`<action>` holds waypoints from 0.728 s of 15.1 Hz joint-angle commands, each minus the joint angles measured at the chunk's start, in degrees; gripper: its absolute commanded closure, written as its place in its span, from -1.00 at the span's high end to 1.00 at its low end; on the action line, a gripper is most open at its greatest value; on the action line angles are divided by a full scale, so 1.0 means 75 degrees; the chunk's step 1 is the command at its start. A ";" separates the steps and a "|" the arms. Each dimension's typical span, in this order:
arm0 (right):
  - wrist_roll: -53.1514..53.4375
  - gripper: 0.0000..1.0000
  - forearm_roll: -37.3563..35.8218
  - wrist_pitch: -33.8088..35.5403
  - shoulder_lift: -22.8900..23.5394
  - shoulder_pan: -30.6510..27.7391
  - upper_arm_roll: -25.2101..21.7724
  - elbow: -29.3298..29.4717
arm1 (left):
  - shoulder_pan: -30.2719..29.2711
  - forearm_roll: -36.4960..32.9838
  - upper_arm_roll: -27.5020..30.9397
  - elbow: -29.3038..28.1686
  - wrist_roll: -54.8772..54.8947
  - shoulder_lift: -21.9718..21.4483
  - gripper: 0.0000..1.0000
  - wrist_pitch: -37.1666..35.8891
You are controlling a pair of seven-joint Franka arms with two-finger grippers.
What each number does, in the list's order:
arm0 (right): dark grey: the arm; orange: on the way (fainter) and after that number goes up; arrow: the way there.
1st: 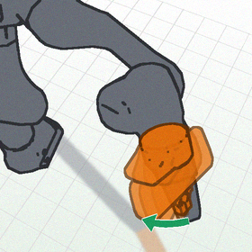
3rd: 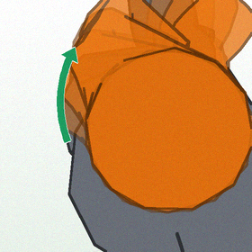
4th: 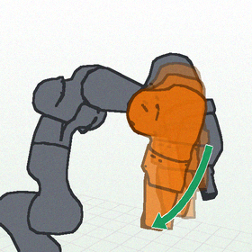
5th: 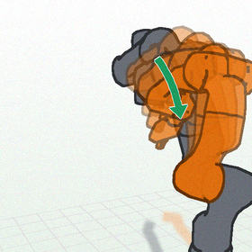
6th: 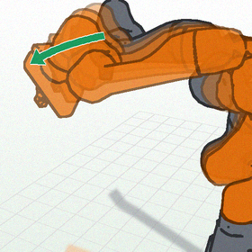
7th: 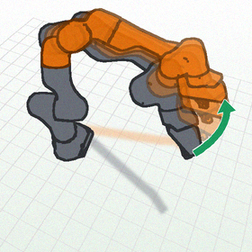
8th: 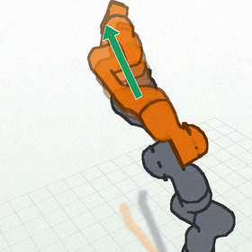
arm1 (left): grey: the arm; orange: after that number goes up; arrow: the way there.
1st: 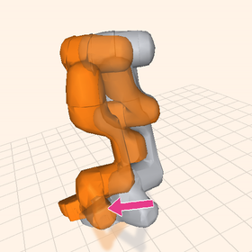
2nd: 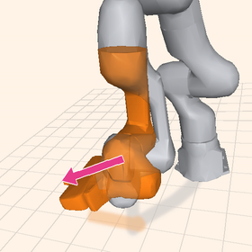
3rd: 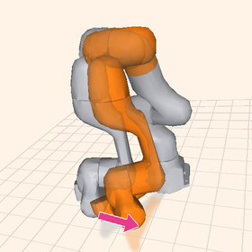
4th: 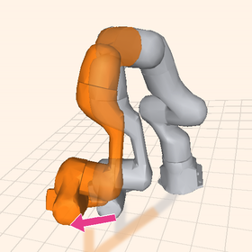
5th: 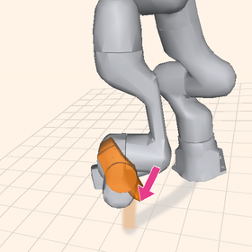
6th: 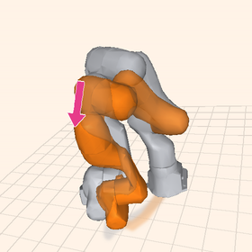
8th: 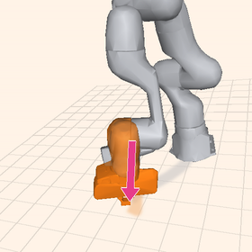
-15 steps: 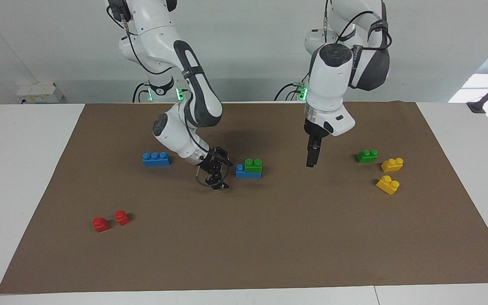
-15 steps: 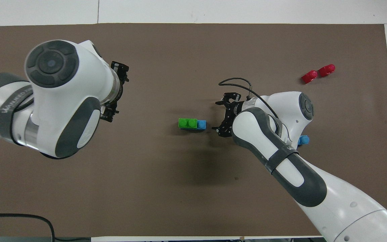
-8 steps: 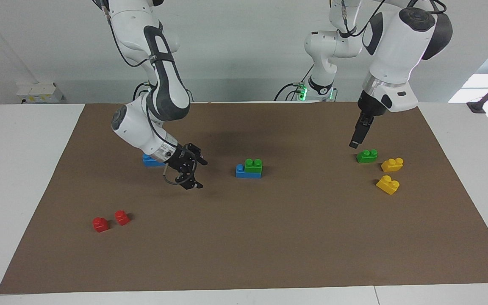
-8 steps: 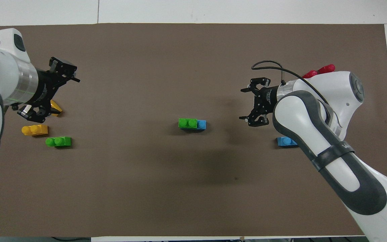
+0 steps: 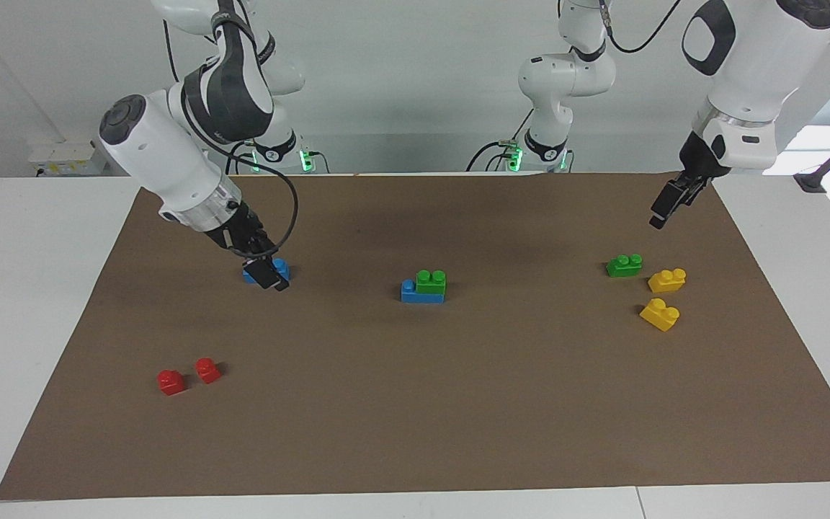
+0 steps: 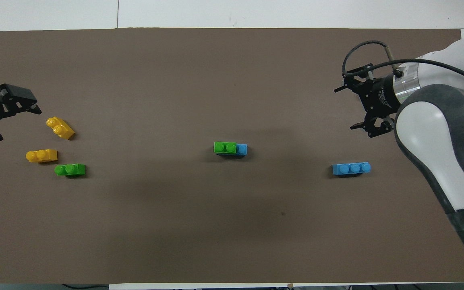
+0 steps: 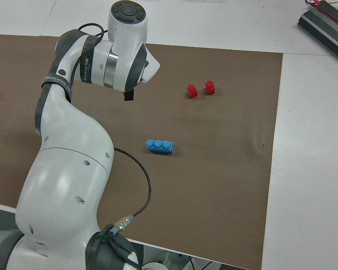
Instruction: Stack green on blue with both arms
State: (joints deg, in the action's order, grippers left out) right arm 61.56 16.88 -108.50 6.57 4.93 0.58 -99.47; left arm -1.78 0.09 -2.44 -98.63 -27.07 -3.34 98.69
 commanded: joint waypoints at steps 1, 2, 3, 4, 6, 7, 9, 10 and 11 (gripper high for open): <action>-0.1523 1.00 -0.0539 0.0660 -0.0511 -0.0223 0.0028 0.0079 | -0.0290 0.0106 -0.0061 0.0013 0.1717 -0.0129 1.00 -0.0419; -0.2213 1.00 -0.0760 0.0860 -0.0699 -0.0246 0.0017 0.0091 | -0.0349 0.0106 -0.0061 0.0037 0.2257 -0.0129 1.00 -0.0501; -0.2893 1.00 -0.1030 0.1012 -0.0851 -0.0258 0.0017 0.0102 | -0.0384 0.0082 -0.0061 0.0083 0.2738 -0.0129 1.00 -0.0606; -0.3433 1.00 -0.1241 0.1188 -0.0992 -0.0282 0.0017 0.0149 | -0.0396 0.0071 -0.0061 0.0130 0.3172 -0.0118 1.00 -0.0712; -0.4523 1.00 -0.1488 0.1504 -0.1180 -0.0422 0.0017 0.0231 | -0.0396 0.0070 -0.0061 0.0189 0.3620 -0.0106 1.00 -0.0829; -0.5097 1.00 -0.1594 0.1692 -0.1274 -0.0457 0.0017 0.0255 | -0.0384 0.0059 -0.0061 0.0224 0.3680 -0.0094 1.00 -0.0876; -0.6130 1.00 -0.1770 0.2020 -0.1508 -0.0539 0.0017 0.0243 | -0.0384 0.0105 -0.0061 0.0504 0.3692 -0.0024 1.00 -0.1133; -0.6540 1.00 -0.1817 0.2173 -0.1590 -0.0574 0.0017 0.0255 | -0.0373 0.0117 -0.0061 0.0749 0.3692 0.0058 1.00 -0.1332; -0.6881 1.00 -0.1852 0.2278 -0.1672 -0.0598 0.0005 0.0243 | -0.0373 0.0106 -0.0061 0.0949 0.3692 0.0140 1.00 -0.1508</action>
State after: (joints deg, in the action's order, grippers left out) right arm 16.09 4.53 -93.32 -4.57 1.43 0.28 -97.56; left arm -4.07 0.10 -2.63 -95.75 -0.65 -3.70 91.24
